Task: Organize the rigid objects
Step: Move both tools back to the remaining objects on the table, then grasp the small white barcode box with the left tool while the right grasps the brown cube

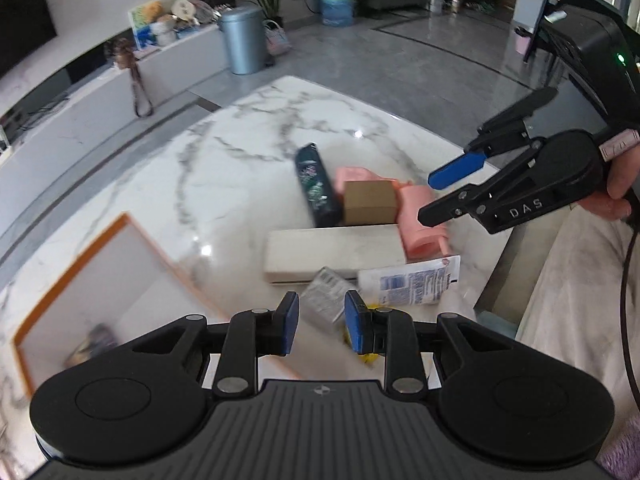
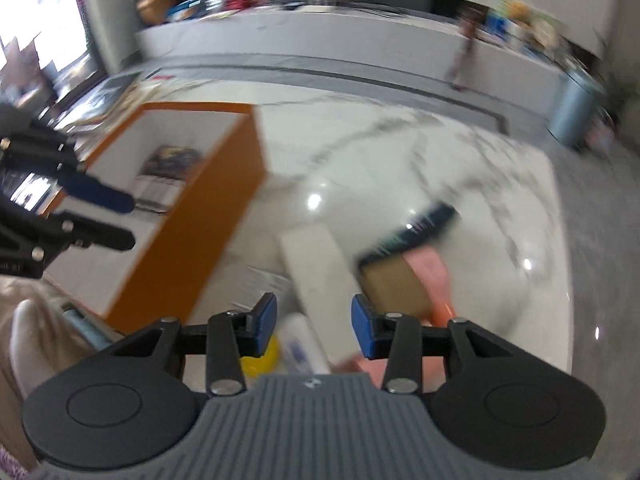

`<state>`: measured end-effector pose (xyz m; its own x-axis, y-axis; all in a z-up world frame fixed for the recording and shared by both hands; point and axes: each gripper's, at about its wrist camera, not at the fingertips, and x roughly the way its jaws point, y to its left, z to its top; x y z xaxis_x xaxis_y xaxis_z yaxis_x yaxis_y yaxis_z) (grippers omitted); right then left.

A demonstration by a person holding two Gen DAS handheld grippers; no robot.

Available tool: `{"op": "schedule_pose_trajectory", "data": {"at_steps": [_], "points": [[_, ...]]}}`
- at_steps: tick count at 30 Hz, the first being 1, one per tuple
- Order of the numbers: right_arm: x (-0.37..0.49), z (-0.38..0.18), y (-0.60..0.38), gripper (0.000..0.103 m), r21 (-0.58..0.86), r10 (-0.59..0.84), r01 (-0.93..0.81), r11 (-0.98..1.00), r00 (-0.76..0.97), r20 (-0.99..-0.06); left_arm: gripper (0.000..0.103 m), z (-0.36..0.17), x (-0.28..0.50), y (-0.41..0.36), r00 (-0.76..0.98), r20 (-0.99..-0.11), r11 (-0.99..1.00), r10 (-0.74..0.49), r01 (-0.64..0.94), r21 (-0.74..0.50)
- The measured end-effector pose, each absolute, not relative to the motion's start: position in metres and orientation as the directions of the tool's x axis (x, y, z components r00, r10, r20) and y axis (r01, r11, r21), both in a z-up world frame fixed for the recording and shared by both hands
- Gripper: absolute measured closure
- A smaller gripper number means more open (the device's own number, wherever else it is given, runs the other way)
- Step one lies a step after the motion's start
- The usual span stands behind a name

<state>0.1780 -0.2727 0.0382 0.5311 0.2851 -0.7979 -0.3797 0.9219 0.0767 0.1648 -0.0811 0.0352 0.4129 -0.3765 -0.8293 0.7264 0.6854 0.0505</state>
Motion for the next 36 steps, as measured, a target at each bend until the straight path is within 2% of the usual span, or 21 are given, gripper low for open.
{"op": "schedule_pose_trajectory", "data": {"at_steps": [2, 5, 7, 9, 11, 14, 22, 26, 30, 36], "points": [[0.18, 0.022, -0.285, 0.06, 0.102, 0.278, -0.335, 0.937, 0.534, -0.798, 0.065, 0.022, 0.175, -0.095, 0.398, -0.846, 0.687, -0.355, 0.725, 0.053], [0.188, 0.005, -0.292, 0.059, 0.095, 0.257, -0.308, 0.947, 0.542, -0.8, 0.05, 0.006, 0.185, -0.111, 0.366, -0.878, 0.697, -0.31, 0.715, 0.052], [0.198, -0.002, -0.292, 0.051, 0.072, 0.242, -0.312, 0.947, 0.55, -0.799, 0.039, -0.003, 0.195, -0.117, 0.343, -0.895, 0.703, -0.284, 0.71, 0.049], [0.209, -0.008, -0.291, 0.047, 0.052, 0.241, -0.336, 0.941, 0.553, -0.798, 0.033, -0.012, 0.204, -0.124, 0.308, -0.921, 0.708, -0.239, 0.705, 0.052], [0.222, -0.012, -0.288, 0.047, 0.023, 0.235, -0.365, 0.931, 0.548, -0.803, 0.033, -0.021, 0.215, -0.128, 0.286, -0.941, 0.745, -0.181, 0.664, 0.058], [0.238, -0.017, -0.283, 0.047, -0.033, 0.216, -0.412, 0.91, 0.541, -0.813, 0.029, -0.03, 0.231, -0.129, 0.235, -0.959, 0.803, -0.158, 0.596, 0.014], [0.26, -0.027, -0.273, 0.047, -0.089, 0.216, -0.509, 0.856, 0.509, -0.834, 0.03, -0.055, 0.261, -0.129, 0.033, -0.991, 0.911, -0.129, 0.398, -0.105], [0.265, -0.031, -0.271, 0.048, -0.092, 0.22, -0.536, 0.839, 0.49, -0.843, 0.033, -0.06, 0.262, -0.129, 0.019, -0.991, 0.923, -0.13, 0.369, -0.114], [0.269, -0.037, -0.269, 0.049, -0.094, 0.217, -0.551, 0.829, 0.473, -0.854, 0.045, -0.064, 0.265, -0.13, 0.036, -0.991, 0.934, -0.125, 0.341, -0.106], [0.266, -0.04, -0.269, 0.054, -0.088, 0.218, -0.549, 0.831, 0.466, -0.857, 0.047, -0.061, 0.263, -0.127, 0.061, -0.99, 0.939, -0.13, 0.327, -0.103]]}}
